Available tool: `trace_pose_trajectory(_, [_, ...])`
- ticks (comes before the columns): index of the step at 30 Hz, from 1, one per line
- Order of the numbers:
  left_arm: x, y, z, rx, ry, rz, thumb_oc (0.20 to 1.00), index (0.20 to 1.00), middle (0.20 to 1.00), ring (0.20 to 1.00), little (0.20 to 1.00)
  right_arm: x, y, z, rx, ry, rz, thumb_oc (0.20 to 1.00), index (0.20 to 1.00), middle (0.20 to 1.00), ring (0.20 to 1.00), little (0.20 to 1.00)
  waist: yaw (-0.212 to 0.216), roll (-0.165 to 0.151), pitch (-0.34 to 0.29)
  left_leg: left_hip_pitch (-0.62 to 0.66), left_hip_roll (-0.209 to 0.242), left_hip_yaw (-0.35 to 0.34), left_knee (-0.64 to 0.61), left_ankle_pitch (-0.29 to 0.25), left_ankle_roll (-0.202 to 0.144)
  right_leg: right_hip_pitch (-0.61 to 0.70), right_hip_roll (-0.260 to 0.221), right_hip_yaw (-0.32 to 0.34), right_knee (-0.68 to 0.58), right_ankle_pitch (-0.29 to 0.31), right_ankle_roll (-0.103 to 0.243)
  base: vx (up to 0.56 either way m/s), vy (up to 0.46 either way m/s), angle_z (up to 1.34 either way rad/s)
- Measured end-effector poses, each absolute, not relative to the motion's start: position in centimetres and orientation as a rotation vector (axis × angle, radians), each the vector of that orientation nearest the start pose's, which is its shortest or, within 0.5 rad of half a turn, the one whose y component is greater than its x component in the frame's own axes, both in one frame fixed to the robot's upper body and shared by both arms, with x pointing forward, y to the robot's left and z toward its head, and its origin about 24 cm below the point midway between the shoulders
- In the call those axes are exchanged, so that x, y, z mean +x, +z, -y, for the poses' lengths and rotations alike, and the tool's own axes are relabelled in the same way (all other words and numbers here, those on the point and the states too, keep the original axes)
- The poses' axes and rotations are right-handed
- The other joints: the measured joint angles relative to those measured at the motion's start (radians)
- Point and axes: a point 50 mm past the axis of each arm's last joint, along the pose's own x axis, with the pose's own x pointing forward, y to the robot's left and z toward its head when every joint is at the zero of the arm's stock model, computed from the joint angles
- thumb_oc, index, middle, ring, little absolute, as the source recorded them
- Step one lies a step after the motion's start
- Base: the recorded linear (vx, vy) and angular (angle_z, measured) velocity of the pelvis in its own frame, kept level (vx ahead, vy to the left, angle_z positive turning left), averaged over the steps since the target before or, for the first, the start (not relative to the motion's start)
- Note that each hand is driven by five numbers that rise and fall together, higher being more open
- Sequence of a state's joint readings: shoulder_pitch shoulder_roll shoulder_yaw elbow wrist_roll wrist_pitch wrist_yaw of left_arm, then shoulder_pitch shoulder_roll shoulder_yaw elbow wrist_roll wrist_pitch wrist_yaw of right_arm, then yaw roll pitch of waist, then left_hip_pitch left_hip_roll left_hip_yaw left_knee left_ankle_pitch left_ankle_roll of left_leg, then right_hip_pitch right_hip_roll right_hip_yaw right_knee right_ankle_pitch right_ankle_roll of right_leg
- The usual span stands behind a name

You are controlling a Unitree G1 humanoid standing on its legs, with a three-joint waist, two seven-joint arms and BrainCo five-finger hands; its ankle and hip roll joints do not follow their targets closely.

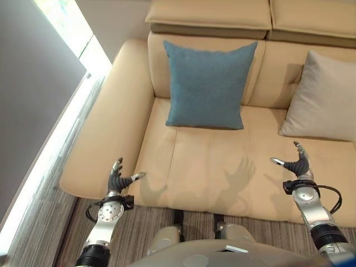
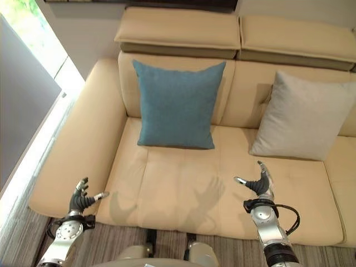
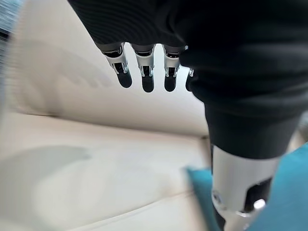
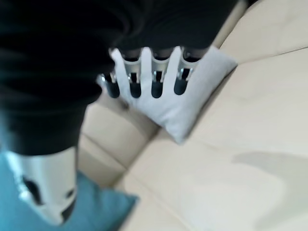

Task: Pick up all the scattered cushions and arrange them neatly on the sofa.

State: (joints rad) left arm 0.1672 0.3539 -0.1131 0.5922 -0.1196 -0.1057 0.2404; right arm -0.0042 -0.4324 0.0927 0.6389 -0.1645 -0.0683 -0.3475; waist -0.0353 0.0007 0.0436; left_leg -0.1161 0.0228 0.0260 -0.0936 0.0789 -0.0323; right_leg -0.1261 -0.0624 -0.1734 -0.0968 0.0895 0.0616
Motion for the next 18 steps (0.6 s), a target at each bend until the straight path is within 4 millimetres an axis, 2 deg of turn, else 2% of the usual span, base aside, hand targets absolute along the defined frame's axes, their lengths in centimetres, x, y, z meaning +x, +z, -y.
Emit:
trace_pose_trajectory(3, [10.9, -13.1, -25.5, 0.409, 0.224, -0.917, 1.0, 1.0, 1.0, 1.0, 1.0, 17.3, -9.2, 28.3, -0.773, -0.201, -0.698, 1.0, 1.0, 1.0, 1.0, 1.0, 0.002, -0.001, -0.017, 0.042, 0.002, 0.017, 0.0, -0.009, 0.002, 0.034, 0.002, 0.012, 0.0, -0.004, -0.005, -0.03, -0.016, -0.12])
trace_pose_trajectory(4, [9.4, -13.7, -25.4, 0.406, 0.225, -0.974, 1.0, 1.0, 1.0, 1.0, 1.0, 16.4, -9.8, 28.3, -0.786, -0.181, -0.731, 1.0, 1.0, 1.0, 1.0, 1.0, 0.0, -0.002, -0.02, 0.046, 0.003, 0.018, -0.004, -0.013, 0.002, 0.033, 0.003, 0.014, 0.0, -0.005, -0.006, -0.02, -0.025, -0.15])
trace_pose_trajectory(5, [7.2, -15.1, -25.2, 0.428, 0.215, -1.096, 1.0, 1.0, 1.0, 1.0, 1.0, 14.7, -11.3, 28.3, -0.815, -0.141, -0.827, 1.0, 1.0, 1.0, 1.0, 1.0, 0.0, -0.003, -0.022, 0.051, 0.006, 0.021, -0.003, -0.013, 0.001, 0.041, 0.004, 0.015, 0.0, -0.004, -0.005, -0.01, -0.027, -0.08])
trace_pose_trajectory(7, [5.1, -16.0, -24.9, 0.423, 0.219, -1.218, 1.0, 1.0, 1.0, 1.0, 1.0, 12.6, -12.9, 27.6, -0.838, -0.065, -0.942, 1.0, 1.0, 1.0, 1.0, 1.0, 0.001, -0.005, -0.029, 0.07, 0.011, 0.021, -0.005, -0.019, 0.007, 0.059, 0.009, 0.015, 0.0, -0.008, -0.01, 0.0, -0.03, -0.04])
trace_pose_trajectory(8, [4.7, -16.1, -24.7, 0.419, 0.216, -1.232, 1.0, 1.0, 1.0, 1.0, 1.0, 12.0, -13.3, 27.4, -0.83, -0.057, -0.964, 1.0, 1.0, 1.0, 1.0, 1.0, 0.0, -0.005, -0.03, 0.075, 0.013, 0.021, -0.004, -0.02, 0.007, 0.064, 0.011, 0.016, 0.0, -0.008, -0.01, 0.0, -0.04, -0.03])
trace_pose_trajectory(9, [4.3, -16.3, -24.5, 0.419, 0.21, -1.246, 1.0, 1.0, 1.0, 1.0, 1.0, 10.5, -14.0, 27.2, -0.818, -0.049, -1.018, 1.0, 1.0, 1.0, 1.0, 1.0, 0.003, -0.006, -0.033, 0.083, 0.017, 0.021, -0.004, -0.02, 0.007, 0.072, 0.014, 0.018, 0.0, -0.009, -0.011, 0.0, -0.048, 0.01])
trace_pose_trajectory(11, [4.3, -16.3, -24.4, 0.438, 0.192, -1.248, 1.0, 1.0, 1.0, 1.0, 1.0, 8.9, -14.8, 26.6, -0.8, -0.03, -1.09, 1.0, 1.0, 1.0, 1.0, 1.0, 0.025, -0.003, -0.047, 0.103, 0.022, 0.022, -0.004, -0.024, 0.005, 0.087, 0.021, 0.019, 0.0, -0.012, -0.017, -0.02, -0.07, -0.03])
trace_pose_trajectory(18, [5.7, -16.2, -24.3, 0.453, 0.173, -1.215, 1.0, 1.0, 1.0, 1.0, 1.0, 8.6, -15.0, 26.4, -0.788, -0.024, -1.105, 1.0, 1.0, 1.0, 1.0, 1.0, 0.028, 0.007, -0.043, 0.107, 0.048, -0.001, -0.002, -0.019, 0.0, 0.12, 0.046, -0.009, 0.001, -0.022, -0.032, -0.08, -0.078, 0.16])
